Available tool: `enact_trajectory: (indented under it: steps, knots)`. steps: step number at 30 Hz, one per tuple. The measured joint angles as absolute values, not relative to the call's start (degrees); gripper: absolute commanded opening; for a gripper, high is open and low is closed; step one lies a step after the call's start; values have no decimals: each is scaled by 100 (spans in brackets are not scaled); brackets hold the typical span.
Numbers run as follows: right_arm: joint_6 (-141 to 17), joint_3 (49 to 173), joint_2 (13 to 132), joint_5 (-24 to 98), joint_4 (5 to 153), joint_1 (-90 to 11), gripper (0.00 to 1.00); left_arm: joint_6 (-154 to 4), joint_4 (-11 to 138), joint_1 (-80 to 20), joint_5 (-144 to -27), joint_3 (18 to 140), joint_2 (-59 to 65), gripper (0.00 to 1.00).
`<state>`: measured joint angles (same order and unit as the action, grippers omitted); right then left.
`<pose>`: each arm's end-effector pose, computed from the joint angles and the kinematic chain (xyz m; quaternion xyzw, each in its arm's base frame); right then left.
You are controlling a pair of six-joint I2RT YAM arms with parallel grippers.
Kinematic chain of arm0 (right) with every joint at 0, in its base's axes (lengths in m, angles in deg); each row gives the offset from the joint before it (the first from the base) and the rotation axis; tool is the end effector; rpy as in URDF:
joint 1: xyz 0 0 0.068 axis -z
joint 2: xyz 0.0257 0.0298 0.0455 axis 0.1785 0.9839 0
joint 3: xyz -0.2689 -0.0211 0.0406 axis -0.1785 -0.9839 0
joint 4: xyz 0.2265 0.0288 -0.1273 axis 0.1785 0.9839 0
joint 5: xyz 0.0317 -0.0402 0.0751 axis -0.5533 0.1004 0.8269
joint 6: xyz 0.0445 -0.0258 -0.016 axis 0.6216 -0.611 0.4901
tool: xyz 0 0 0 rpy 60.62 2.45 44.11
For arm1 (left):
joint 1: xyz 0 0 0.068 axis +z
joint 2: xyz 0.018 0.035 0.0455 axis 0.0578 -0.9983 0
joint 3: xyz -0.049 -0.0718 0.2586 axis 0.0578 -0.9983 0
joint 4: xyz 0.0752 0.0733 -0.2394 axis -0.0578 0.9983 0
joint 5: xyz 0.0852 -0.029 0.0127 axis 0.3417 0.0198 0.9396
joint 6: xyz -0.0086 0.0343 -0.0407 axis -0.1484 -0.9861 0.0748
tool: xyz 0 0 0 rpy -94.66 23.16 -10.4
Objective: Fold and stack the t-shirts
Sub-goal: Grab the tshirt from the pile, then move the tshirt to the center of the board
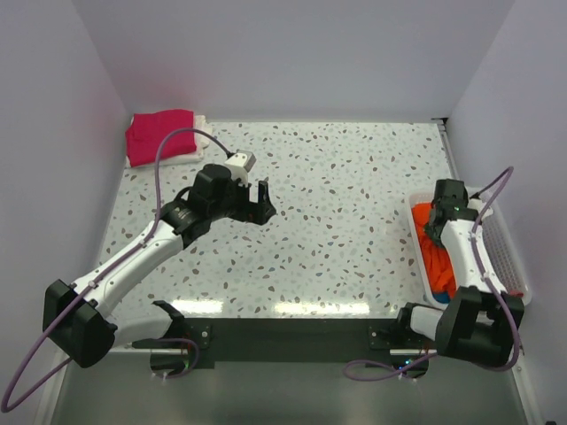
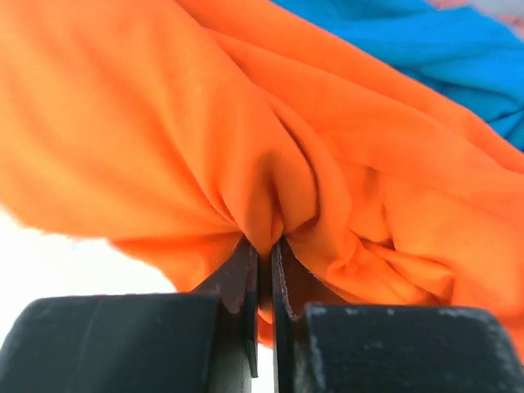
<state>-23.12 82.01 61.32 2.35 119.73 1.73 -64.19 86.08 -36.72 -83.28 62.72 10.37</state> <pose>0.2158 -0.0624 0.2240 0.5021 0.8069 -0.1569 0.2688 0.2193 -0.1490 0.3050 0.1105 0.8710 -0.2621 0.4005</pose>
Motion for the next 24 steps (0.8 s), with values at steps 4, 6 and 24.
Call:
enact_trajectory:
  steps: [4,6,24]
  knots:
    - [-2472,8778,5504,428,12290,173,0,-6390,8606,-3672,-8301,6261,1043,100]
    - [-2570,9414,5249,585,12403,173,0,-6353,8606,-3672,-8286,6261,1061,100]
    - [-3278,15394,7367,1754,12102,-4113,0,-6181,8650,-2881,-7744,6420,1690,100]
